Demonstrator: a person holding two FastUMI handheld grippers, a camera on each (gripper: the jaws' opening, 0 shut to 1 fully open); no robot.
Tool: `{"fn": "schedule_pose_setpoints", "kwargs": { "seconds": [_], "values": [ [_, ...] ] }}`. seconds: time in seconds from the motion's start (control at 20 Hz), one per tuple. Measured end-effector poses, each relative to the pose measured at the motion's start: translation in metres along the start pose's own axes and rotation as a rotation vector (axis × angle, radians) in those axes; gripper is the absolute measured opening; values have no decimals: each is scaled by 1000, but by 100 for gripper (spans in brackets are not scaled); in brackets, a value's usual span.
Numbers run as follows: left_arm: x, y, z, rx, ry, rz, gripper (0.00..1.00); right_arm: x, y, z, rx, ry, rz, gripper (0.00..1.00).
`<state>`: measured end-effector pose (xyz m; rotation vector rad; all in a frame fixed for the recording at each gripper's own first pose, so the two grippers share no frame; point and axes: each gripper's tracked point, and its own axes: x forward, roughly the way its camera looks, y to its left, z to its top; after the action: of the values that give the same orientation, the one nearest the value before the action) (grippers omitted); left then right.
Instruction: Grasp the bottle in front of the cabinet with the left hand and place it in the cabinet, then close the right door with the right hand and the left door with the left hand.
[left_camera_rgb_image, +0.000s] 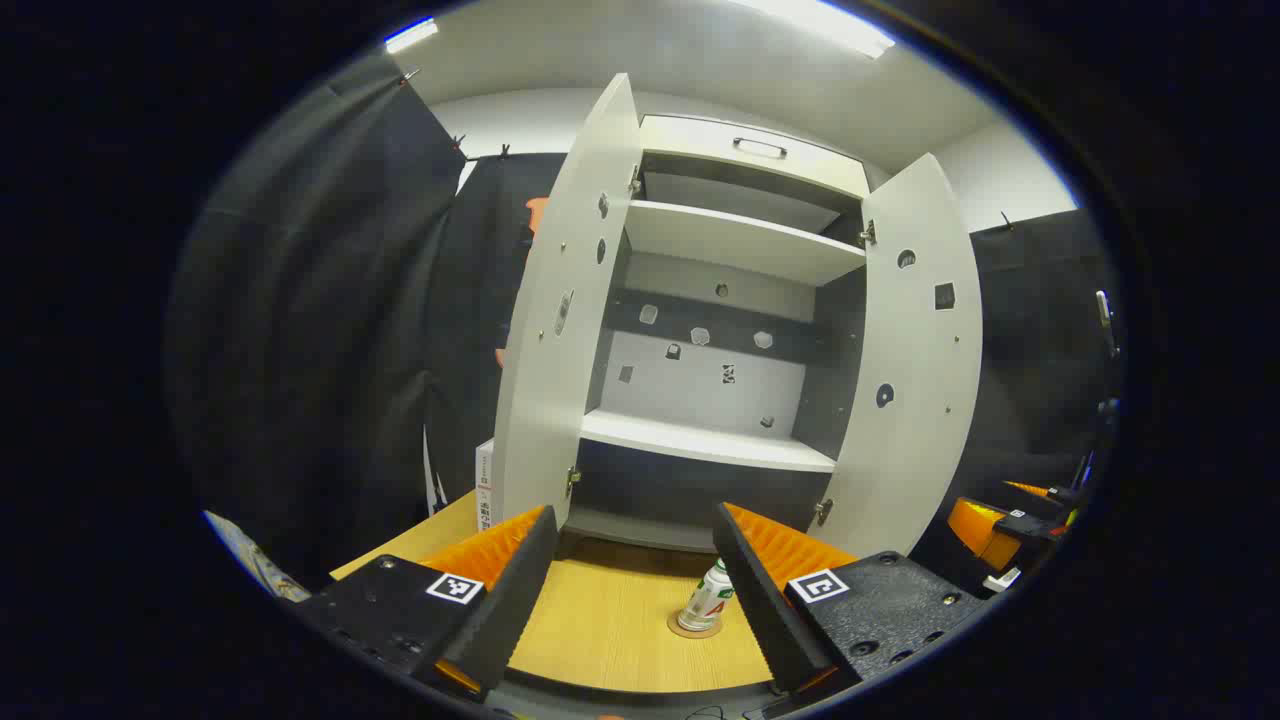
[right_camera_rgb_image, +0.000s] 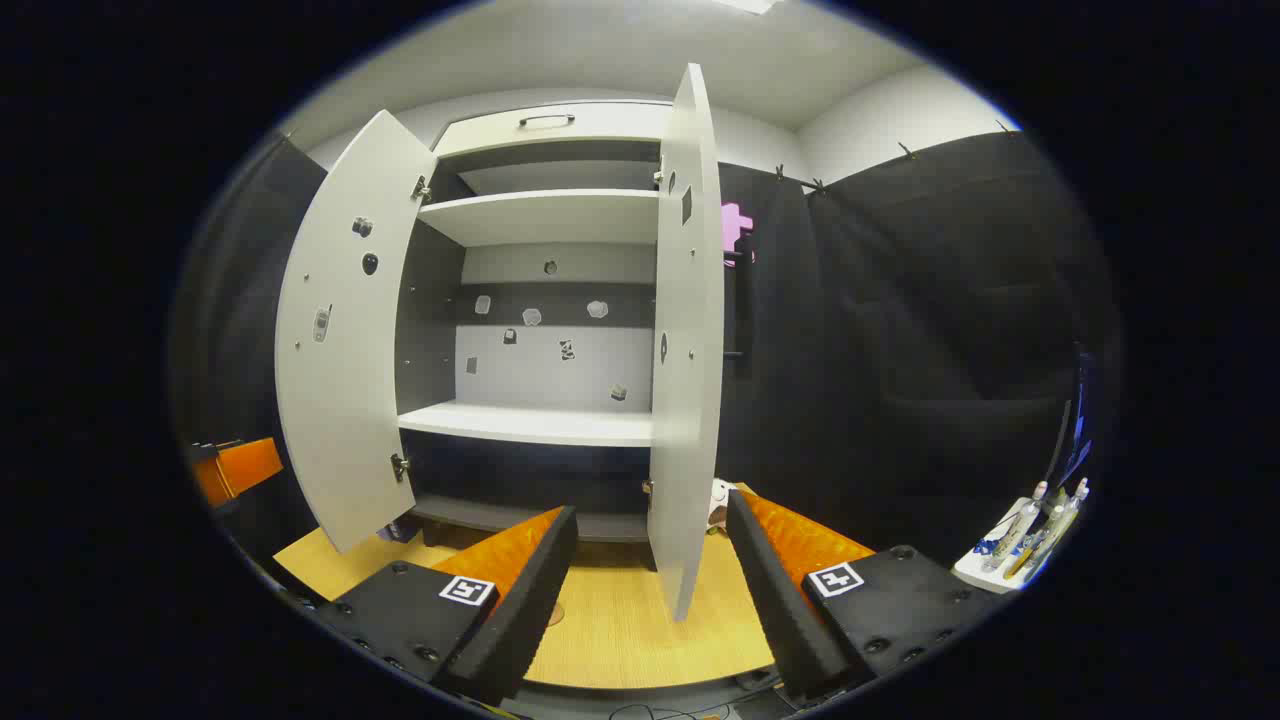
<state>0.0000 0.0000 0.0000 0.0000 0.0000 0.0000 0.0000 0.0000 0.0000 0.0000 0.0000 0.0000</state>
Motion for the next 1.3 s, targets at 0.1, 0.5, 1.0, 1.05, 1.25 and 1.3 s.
{"fn": "schedule_pose_setpoints", "kwargs": {
  "seconds": [0.1, 0.5, 1.0, 1.05, 1.25, 1.3],
  "values": [
    [2, -3, 0, 8, 1, -11, 96, 2, -4, 0, -2, -3, -14, 98],
    [11, -21, -2, 11, 8, -54, 96, 4, -8, -5, 2, -1, 5, 98],
    [14, -14, -16, 1, 25, -29, 96, 6, -6, -15, -4, 24, 19, 98],
    [16, -13, -20, 4, 23, -27, 96, 6, -5, -15, -6, 27, 18, 98],
    [27, -17, -43, 14, 45, -39, 96, 3, -8, -19, -7, 38, 8, 98],
    [30, -19, -49, 16, 48, -45, 96, 2, -9, -19, -10, 41, 5, 98]
  ]
}}
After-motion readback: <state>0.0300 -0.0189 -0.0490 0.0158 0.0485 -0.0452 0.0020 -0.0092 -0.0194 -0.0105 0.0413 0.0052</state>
